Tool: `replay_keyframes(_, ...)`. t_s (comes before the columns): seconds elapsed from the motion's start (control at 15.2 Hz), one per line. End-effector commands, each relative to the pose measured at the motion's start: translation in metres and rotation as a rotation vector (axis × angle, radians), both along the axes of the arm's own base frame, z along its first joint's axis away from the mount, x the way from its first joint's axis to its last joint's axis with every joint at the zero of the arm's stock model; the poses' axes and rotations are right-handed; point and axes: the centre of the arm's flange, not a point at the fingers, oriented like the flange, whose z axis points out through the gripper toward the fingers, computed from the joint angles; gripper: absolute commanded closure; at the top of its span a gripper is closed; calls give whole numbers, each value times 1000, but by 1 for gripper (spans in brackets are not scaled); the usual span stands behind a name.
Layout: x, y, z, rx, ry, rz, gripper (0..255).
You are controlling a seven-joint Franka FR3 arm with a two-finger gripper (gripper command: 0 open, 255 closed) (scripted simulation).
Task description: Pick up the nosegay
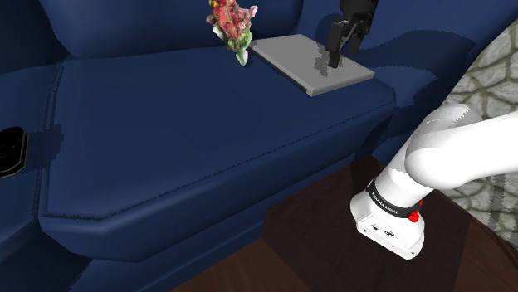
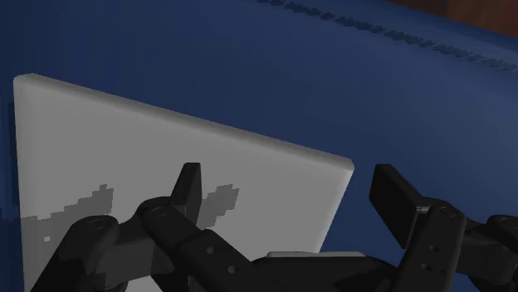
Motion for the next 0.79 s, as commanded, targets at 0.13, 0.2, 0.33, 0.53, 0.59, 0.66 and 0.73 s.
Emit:
replay_keyframes(0.13, 23, -3, 1, -21, -15, 22, 0)
replay_keyframes(0.2, 34, -5, 2, -31, -23, 33, 0)
replay_keyframes(0.33, 57, -7, 4, -51, -38, 54, 0)
replay_keyframes(0.53, 91, -10, 7, -82, -60, 87, 0)
replay_keyframes(0.59, 103, -11, 9, -92, -68, 98, 0)
replay_keyframes(0.66, 114, -12, 10, -103, -76, 109, 0)
replay_keyframes(0.73, 126, -12, 12, -113, -83, 120, 0)
